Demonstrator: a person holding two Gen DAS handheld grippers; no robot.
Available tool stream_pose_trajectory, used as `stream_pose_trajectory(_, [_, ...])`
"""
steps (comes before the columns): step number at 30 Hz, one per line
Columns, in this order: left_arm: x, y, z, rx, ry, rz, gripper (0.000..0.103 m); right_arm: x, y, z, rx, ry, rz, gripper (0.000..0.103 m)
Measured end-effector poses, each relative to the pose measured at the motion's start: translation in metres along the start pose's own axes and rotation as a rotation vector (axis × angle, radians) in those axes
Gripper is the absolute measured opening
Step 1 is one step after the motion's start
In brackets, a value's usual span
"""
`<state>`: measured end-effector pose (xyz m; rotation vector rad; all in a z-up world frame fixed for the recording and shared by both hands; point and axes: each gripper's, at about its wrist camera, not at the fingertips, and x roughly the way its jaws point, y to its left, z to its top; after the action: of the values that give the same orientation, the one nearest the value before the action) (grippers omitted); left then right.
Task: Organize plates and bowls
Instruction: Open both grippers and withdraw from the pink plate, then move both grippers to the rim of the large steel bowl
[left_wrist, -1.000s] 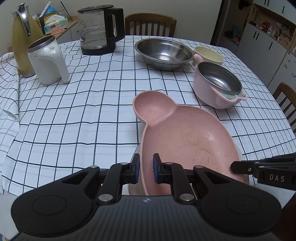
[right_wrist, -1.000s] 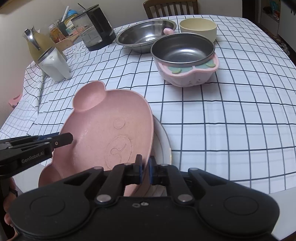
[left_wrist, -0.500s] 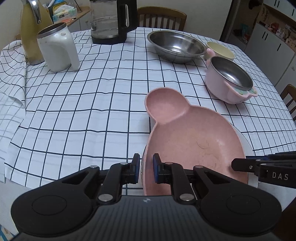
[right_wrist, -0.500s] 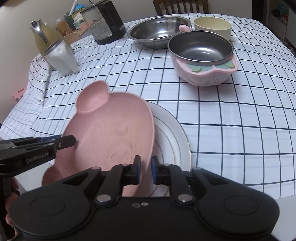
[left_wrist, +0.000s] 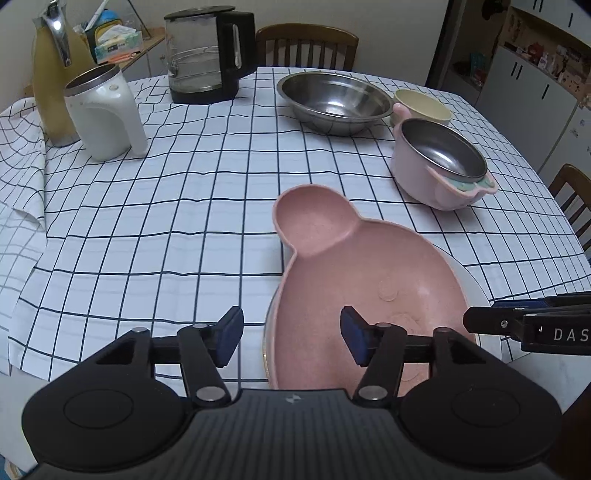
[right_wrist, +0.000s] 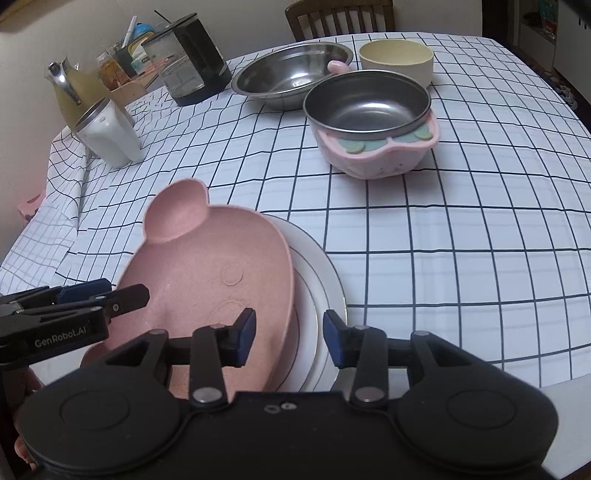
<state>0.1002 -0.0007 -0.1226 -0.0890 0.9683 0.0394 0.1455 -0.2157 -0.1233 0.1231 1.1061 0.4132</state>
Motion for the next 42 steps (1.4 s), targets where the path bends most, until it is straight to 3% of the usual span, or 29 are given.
stream_pose_trajectory(14, [-0.031,-0.020,0.009,0.034,-0.091,-0.025,0.057,-0.035,-0.002,-0.001,-0.017,-0.050,0.016,0.052])
stream_pose_trajectory(20, [-0.052,-0.036,0.030,0.045,-0.177,-0.052,0.069,-0.065,0.002,0.013,-0.076,-0.113,0.012,0.065])
stream_pose_trajectory(23, [-0.057,-0.044,0.047,0.042,-0.204,-0.056,0.071,-0.079,0.003,0.031,-0.111,-0.157,0.007,0.077])
stream_pose_trajectory(25, [-0.057,-0.049,0.060,0.039,-0.220,-0.059,0.077,-0.086,0.002,0.046,-0.138,-0.189,0.001,0.082])
stream_pose_trajectory(31, [-0.042,-0.065,0.104,0.016,-0.273,-0.023,0.078,-0.089,-0.008,0.098,-0.203,-0.251,-0.028,0.101])
stream_pose_trajectory(42, [0.006,-0.079,0.184,-0.075,-0.285,0.075,0.078,-0.057,-0.038,0.191,-0.321,-0.243,-0.027,0.103])
